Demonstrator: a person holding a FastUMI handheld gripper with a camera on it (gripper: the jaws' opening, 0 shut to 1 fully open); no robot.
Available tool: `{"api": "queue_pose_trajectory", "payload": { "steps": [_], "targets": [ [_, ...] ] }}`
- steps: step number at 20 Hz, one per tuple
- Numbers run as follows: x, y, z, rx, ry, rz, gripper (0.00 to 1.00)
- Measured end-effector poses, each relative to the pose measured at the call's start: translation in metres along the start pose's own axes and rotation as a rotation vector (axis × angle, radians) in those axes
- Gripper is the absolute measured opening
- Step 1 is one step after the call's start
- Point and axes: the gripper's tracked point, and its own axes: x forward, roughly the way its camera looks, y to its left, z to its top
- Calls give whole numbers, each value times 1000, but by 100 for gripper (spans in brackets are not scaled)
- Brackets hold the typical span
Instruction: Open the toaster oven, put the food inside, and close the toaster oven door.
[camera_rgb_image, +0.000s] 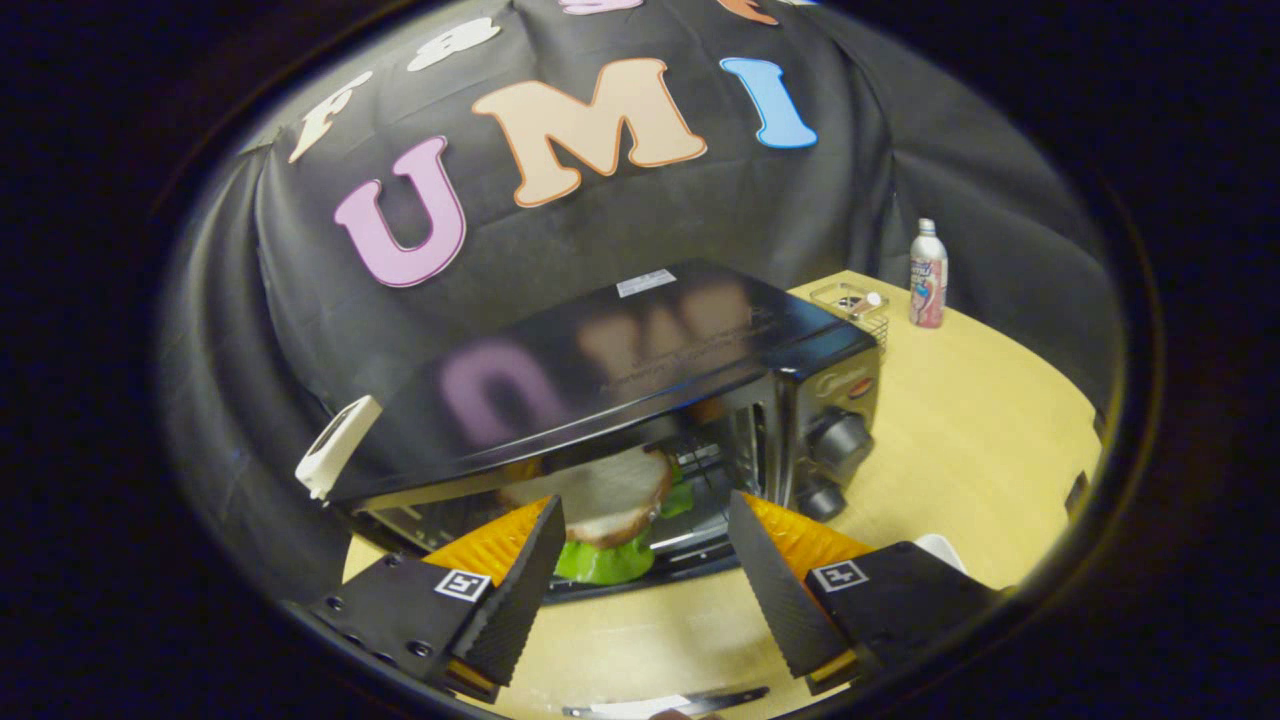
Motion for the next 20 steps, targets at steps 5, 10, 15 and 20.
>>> {"api": "queue_pose_trajectory", "payload": {
  "steps": [5, 10, 15, 20],
  "targets": [
    [-64, -18, -42, -44, 91, -16, 100],
    [-93, -34, -107, -117, 254, -11, 99],
    [-95, -56, -158, -242, 398, -28, 98],
    [-78, -63, -175, -228, 448, -42, 98]
  ]
}}
